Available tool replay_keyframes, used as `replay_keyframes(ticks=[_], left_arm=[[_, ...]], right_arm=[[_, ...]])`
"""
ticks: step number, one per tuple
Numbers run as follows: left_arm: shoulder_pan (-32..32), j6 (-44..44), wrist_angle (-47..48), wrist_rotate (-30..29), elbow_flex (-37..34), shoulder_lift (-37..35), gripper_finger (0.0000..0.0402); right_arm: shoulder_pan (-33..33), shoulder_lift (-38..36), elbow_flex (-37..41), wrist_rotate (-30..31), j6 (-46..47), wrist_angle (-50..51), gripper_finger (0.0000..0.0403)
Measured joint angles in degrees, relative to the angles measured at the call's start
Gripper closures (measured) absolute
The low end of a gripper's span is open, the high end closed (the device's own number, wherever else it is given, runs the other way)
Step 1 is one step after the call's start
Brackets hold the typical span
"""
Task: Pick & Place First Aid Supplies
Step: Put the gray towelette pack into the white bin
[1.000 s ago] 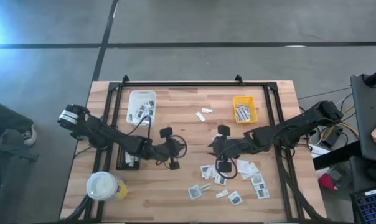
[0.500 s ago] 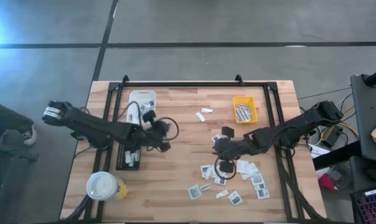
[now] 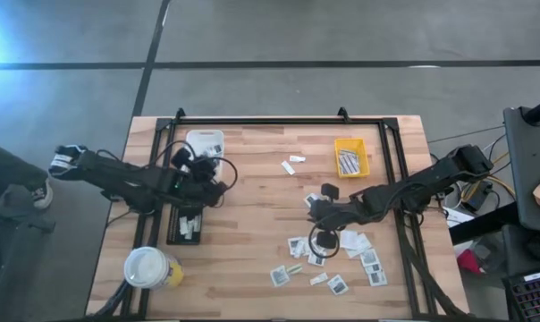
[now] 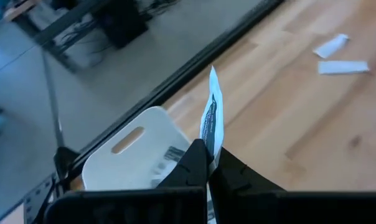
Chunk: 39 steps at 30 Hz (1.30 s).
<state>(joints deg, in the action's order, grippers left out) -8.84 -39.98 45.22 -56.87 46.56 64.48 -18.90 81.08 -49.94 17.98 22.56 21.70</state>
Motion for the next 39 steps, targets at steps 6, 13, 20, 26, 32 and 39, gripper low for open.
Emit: replay_keyframes(ticks=[6,13,20,26,32,39], left_arm=[[4.17,-6.73,0.67,1.19,-2.69,0.12,0.0401],[7.8,-12.3,0.3,6.98,-6.86,0.14,0.0402],[8.77,-16.85,-0.19,8.43,-10.55,0.14,0.0401],[8.78,-17.97,-0.85,8.42,-11.78,0.16,0.0394],[8.78,-17.97,-1.15,8.43,-11.99,0.16,0.0385],[8.78,-17.26,-1.24,8.43,-11.99,0.16,0.0365]], right_arm=[[0.0,0.0,0.86,0.0,0.0,-1.16,0.0333],[0.02,0.0,0.89,0.02,-0.01,-1.25,0.033],[0.02,0.0,0.89,0.07,-0.02,-1.35,0.0324],[0.02,0.0,0.89,0.07,-0.02,-1.45,0.0334],[0.02,0.0,0.89,0.09,-0.04,-1.47,0.0339],[0.02,0.0,0.89,0.09,-0.05,-1.47,0.033]])
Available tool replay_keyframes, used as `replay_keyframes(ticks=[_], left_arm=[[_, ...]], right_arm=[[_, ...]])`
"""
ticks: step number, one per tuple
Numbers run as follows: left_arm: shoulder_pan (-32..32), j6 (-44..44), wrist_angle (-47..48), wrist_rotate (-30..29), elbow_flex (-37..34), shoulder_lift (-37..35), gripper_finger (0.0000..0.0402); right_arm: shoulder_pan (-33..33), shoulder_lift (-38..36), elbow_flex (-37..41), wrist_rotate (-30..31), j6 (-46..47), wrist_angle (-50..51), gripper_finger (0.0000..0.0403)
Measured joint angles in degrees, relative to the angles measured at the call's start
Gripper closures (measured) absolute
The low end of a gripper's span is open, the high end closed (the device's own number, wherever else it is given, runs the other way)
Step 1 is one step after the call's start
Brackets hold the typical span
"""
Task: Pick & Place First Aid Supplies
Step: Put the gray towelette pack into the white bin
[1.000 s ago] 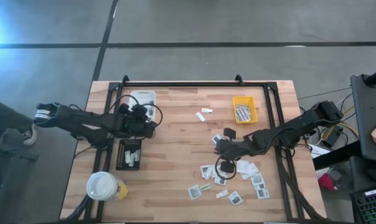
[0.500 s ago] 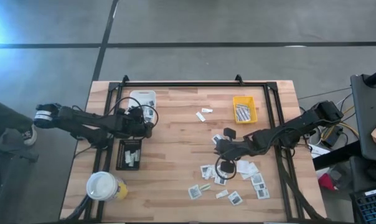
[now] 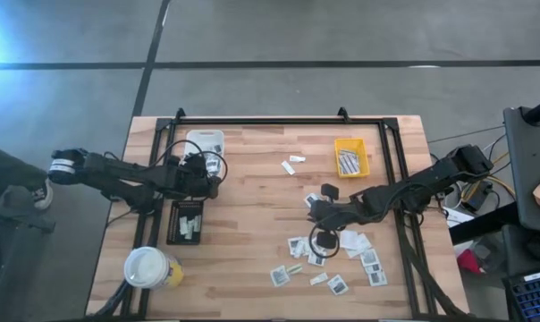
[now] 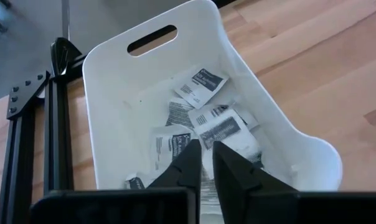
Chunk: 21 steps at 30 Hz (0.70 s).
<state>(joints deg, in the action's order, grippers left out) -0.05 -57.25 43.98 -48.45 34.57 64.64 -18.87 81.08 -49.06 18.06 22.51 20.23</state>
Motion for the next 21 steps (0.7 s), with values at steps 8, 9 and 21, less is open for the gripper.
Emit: replay_keyframes(ticks=[8,9,21], left_arm=[[0.0,2.47,0.25,0.08,1.0,-0.21,0.0338],[0.0,3.64,0.15,0.32,1.69,-0.33,0.0337],[-4.11,26.07,-13.93,10.16,11.75,-0.5,0.0341]], right_arm=[[0.0,0.0,0.0,-0.52,0.01,0.13,0.0321],[0.0,0.0,0.0,-1.24,-0.01,0.24,0.0321],[-1.57,-0.04,-0.04,-10.71,0.39,0.59,0.0347]])
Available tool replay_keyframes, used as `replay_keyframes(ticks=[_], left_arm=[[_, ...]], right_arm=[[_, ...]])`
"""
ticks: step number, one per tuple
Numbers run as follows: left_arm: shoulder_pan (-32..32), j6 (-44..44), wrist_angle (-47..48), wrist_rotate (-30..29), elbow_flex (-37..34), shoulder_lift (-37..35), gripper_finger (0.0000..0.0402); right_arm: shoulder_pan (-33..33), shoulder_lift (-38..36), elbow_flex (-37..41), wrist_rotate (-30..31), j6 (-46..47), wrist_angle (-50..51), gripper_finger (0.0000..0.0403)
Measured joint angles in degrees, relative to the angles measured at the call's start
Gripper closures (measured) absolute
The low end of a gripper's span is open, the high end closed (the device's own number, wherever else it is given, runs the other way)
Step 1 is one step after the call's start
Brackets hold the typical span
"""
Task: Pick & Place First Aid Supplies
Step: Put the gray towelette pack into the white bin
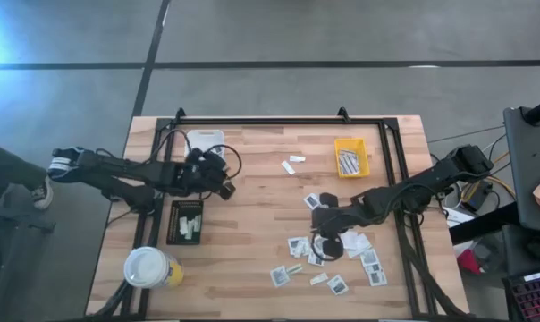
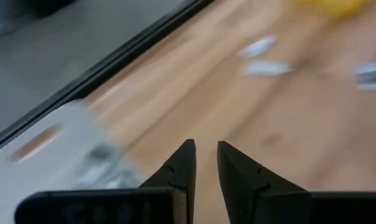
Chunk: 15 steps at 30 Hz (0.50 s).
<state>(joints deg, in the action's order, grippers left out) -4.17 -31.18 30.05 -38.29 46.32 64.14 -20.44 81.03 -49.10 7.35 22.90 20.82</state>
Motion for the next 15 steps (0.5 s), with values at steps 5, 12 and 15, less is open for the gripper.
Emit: replay_keyframes(ticks=[5,12,15], left_arm=[[-5.18,7.84,-16.55,4.91,-1.75,1.42,0.0341],[-10.69,10.64,-27.36,5.05,-1.81,9.51,0.0341],[-11.96,12.11,-31.9,6.21,-1.83,14.38,0.0341]], right_arm=[[-2.52,0.08,0.12,-0.12,0.08,-0.03,0.035],[-4.83,0.13,0.6,0.07,0.19,-0.04,0.0351],[-4.95,0.13,0.77,0.08,2.04,-0.1,0.035]])
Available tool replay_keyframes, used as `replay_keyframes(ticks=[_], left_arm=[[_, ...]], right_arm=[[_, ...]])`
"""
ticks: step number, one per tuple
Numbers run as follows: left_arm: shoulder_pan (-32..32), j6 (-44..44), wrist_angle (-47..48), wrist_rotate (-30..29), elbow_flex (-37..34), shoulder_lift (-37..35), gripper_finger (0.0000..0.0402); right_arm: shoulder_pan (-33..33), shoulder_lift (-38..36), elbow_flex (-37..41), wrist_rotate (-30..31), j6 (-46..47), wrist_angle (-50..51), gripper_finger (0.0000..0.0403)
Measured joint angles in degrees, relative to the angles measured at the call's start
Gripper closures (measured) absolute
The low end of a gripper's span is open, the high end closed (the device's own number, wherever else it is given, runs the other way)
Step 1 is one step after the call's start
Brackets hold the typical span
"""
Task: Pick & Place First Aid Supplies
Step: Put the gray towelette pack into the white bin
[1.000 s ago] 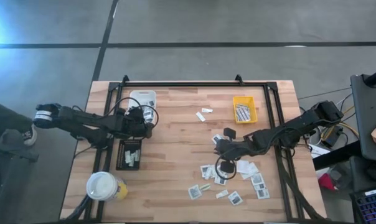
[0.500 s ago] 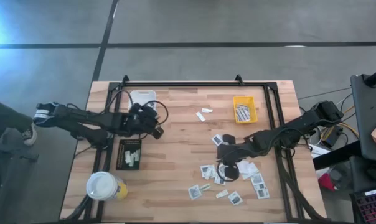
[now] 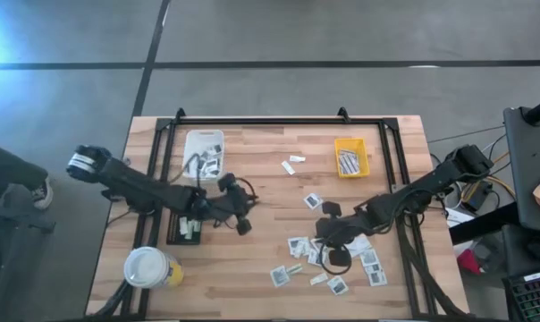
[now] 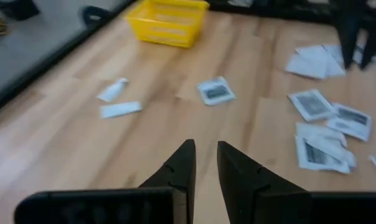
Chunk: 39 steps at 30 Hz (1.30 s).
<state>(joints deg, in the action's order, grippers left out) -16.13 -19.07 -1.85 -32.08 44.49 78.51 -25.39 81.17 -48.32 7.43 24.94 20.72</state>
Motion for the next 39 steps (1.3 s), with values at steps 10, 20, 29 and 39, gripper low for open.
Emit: replay_keyframes(ticks=[10,20,29,39], left_arm=[[-0.58,5.91,-18.9,7.13,1.79,15.38,0.0341],[-0.6,14.83,-19.34,15.58,12.91,27.55,0.0341],[-0.43,17.42,-18.06,25.54,17.49,33.29,0.0341],[0.82,17.61,-16.8,26.7,17.29,35.6,0.0341]], right_arm=[[0.0,0.0,1.64,0.02,1.6,-5.36,0.035],[0.02,0.02,4.48,1.05,1.13,-10.87,0.035],[0.02,0.04,5.23,4.92,1.02,-11.1,0.0349],[0.15,0.07,10.84,5.28,0.36,-26.15,0.0349]])
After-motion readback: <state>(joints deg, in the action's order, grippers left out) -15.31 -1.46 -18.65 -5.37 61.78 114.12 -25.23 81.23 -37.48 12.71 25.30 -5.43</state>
